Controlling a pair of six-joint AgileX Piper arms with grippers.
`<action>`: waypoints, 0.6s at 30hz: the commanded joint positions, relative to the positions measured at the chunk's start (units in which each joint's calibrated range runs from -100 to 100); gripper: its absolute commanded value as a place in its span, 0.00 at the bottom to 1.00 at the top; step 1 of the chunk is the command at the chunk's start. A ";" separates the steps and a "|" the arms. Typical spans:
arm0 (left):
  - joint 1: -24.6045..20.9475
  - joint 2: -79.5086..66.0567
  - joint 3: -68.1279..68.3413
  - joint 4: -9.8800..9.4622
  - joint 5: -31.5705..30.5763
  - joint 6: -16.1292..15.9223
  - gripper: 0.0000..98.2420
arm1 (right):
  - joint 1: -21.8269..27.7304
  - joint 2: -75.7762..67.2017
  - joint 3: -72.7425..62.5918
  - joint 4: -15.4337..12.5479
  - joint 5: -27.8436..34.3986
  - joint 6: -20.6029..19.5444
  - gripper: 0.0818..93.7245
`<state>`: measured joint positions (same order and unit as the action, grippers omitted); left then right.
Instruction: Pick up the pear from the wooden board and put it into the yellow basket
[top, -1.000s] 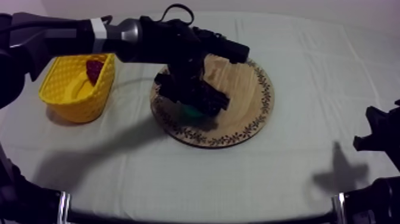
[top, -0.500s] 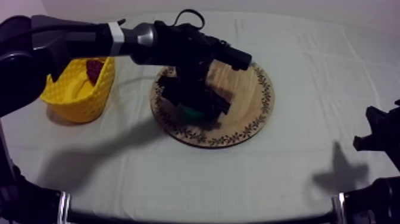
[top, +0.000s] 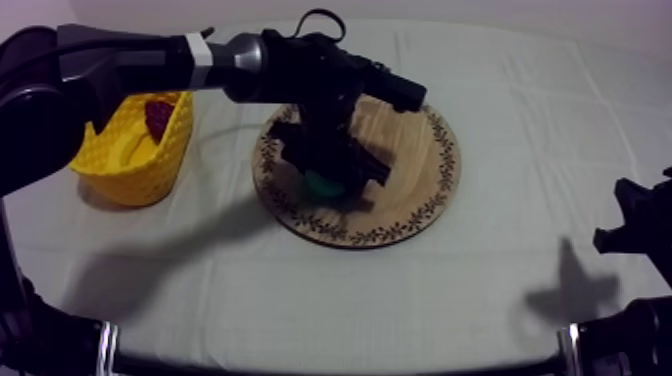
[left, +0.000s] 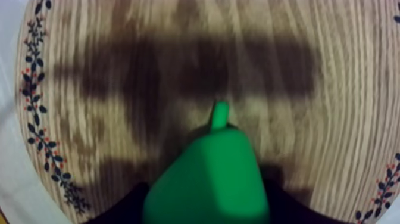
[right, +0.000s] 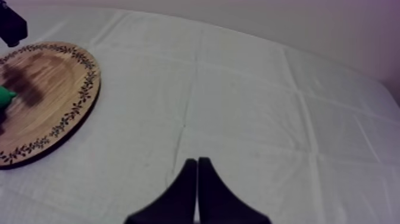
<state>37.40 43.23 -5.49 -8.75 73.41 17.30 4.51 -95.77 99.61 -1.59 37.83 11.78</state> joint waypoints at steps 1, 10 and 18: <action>-0.03 0.05 -0.23 0.13 0.06 -0.07 0.66 | 0.01 0.01 0.05 0.00 0.00 0.01 0.00; -0.31 -0.88 0.48 -0.08 -1.07 0.17 0.63 | 0.01 0.01 0.05 0.00 0.00 0.01 0.00; -1.44 -6.16 4.17 -0.40 -1.93 -0.01 0.60 | 0.01 0.01 0.05 0.00 0.00 0.01 0.00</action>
<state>36.12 38.12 -1.78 -9.12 71.53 17.29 4.51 -95.77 99.61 -1.59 37.83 11.78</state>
